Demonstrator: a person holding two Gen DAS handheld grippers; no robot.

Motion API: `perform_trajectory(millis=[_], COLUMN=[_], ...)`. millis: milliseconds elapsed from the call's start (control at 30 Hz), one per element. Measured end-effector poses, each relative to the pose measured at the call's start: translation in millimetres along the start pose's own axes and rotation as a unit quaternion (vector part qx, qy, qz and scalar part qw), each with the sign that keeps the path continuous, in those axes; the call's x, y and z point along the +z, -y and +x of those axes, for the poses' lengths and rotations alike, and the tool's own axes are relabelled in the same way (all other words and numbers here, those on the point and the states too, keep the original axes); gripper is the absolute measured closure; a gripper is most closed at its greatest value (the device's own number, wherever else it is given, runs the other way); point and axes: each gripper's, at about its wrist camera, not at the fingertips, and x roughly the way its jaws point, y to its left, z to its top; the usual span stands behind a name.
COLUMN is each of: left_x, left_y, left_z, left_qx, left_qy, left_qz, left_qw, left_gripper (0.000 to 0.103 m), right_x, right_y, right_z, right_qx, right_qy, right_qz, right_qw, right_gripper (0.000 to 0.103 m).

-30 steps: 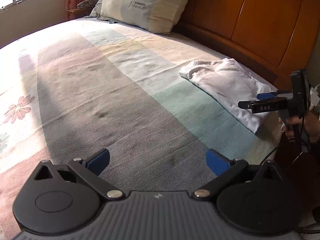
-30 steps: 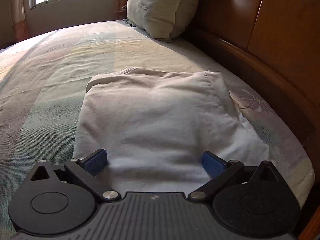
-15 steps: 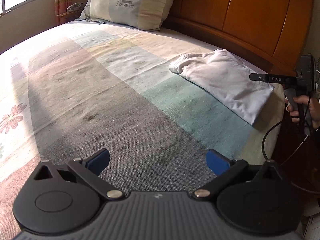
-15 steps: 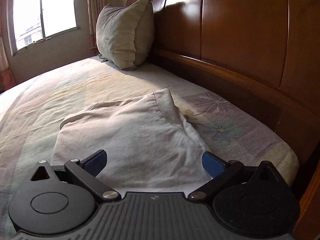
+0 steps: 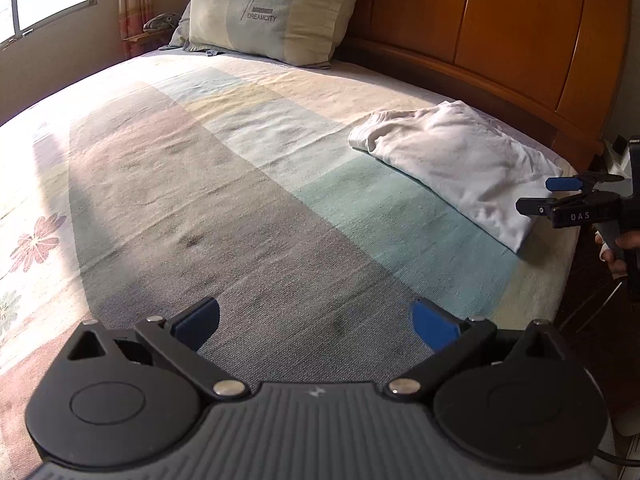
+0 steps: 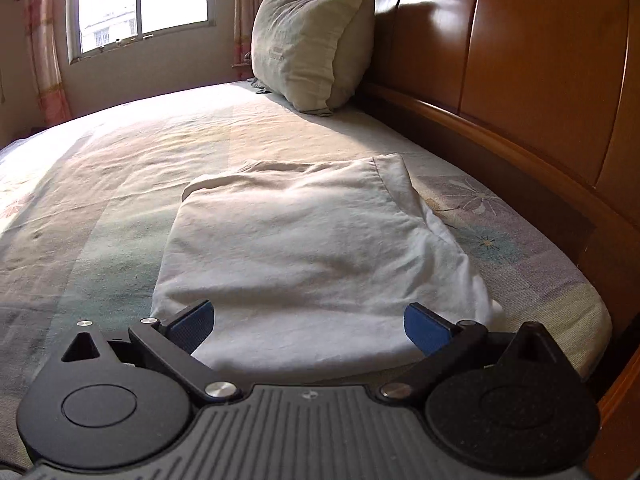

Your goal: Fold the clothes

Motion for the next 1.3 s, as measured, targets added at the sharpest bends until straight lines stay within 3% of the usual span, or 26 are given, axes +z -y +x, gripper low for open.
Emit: perform_trajectory(millis=[100, 300, 533, 633, 700, 900, 1067, 1200, 1300], left_x=[-2, -2, -5, -2, -1, -5, -7, -8, -10], left_y=[4, 5, 1, -1, 1, 7, 2, 3, 4], left_z=[-2, 3, 2, 5, 5, 3, 5, 7, 5], left_qx=[0.001, 0.003, 0.014, 0.025, 0.033, 0.035, 0.011, 0.021, 0.021], left_qy=[0.004, 0.006, 0.022, 0.028, 0.033, 0.036, 0.033, 0.037, 0.036], left_qz=[0.021, 0.018, 0.028, 0.017, 0.016, 0.042, 0.015, 0.019, 0.024], left_qw=[0.9998, 0.9998, 0.9993, 0.9992, 0.9988, 0.9979, 0.9993, 0.9989, 0.9988], left_gripper=[0.001, 0.001, 0.001, 0.001, 0.001, 0.001, 0.001, 0.001, 0.001], right_x=[-5, 32, 28, 48, 65, 85, 101, 116, 130], right_y=[0, 22, 60, 54, 48, 45, 43, 33, 30], right_z=[1, -6, 28, 14, 20, 80, 128, 111, 124], right_qx=[-0.023, -0.012, -0.054, -0.033, -0.026, -0.006, 0.010, 0.010, 0.011], right_qy=[-0.023, 0.041, 0.004, 0.049, 0.056, 0.026, 0.002, 0.038, 0.035], right_qz=[-0.008, 0.045, 0.112, 0.102, 0.082, 0.095, 0.106, 0.088, 0.077], right_qw=[0.999, 0.998, 0.992, 0.993, 0.995, 0.995, 0.994, 0.995, 0.996], right_gripper=[0.000, 0.000, 0.000, 0.000, 0.000, 0.000, 0.000, 0.000, 0.000])
